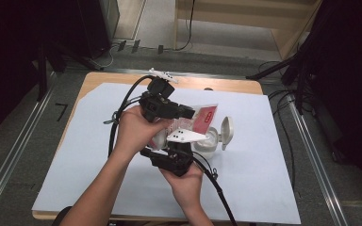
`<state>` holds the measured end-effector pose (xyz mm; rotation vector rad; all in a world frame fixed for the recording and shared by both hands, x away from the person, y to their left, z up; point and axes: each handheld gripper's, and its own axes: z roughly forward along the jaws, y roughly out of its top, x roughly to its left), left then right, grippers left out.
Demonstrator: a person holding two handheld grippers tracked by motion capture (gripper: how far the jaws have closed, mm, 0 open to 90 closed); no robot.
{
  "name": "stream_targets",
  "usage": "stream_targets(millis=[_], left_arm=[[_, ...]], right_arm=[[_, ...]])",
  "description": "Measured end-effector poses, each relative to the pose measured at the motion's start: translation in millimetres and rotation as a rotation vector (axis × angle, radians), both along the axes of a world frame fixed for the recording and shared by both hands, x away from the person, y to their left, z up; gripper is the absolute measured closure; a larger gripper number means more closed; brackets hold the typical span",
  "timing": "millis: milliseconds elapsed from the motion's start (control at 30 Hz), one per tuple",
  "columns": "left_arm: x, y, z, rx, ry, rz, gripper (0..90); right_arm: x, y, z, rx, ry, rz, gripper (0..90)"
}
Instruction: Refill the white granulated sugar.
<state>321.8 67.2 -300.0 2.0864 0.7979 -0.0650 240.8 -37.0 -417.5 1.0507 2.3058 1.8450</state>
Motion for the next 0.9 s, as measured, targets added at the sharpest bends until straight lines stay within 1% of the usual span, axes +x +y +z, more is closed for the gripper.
stream_targets(millis=[200,333,467,567,600,667,767,833,900], left_arm=[[-1.3,-2.1,0.6,0.0,-0.002,0.005,81.1],[-0.9,-1.7,0.6,-0.001,-0.003,0.005,81.3],[-1.0,-1.3,0.7,0.001,-0.007,0.008,81.3],[-1.0,-1.3,0.7,-0.001,-0.006,0.006,81.2],[-1.3,-1.7,0.5,-0.004,-0.01,0.002,81.2],[-1.6,-2.1,1.0,0.007,-0.015,-0.001,81.1],[-1.4,-2.1,1.2,0.006,-0.017,0.004,80.6],[-2.2,-1.9,1.4,0.001,-0.015,0.008,80.4],[-2.9,-1.9,2.2,0.007,-0.018,0.01,80.4]], right_arm=[[-0.6,-1.4,1.8,-0.018,-0.001,-0.008,63.7],[-1.9,0.7,0.7,-0.047,-0.037,-0.019,63.3],[-0.9,1.3,0.9,-0.052,-0.039,-0.015,63.3],[-1.7,2.1,1.2,-0.069,-0.052,-0.019,63.9],[-1.9,2.0,1.2,-0.07,-0.052,-0.021,64.0],[-2.3,2.0,1.5,-0.059,-0.045,-0.024,64.1],[-2.2,2.0,2.5,-0.051,-0.037,-0.026,64.1],[-2.6,2.2,3.3,-0.047,-0.032,-0.022,64.1],[-3.0,2.0,4.1,-0.046,-0.03,-0.015,64.1]])
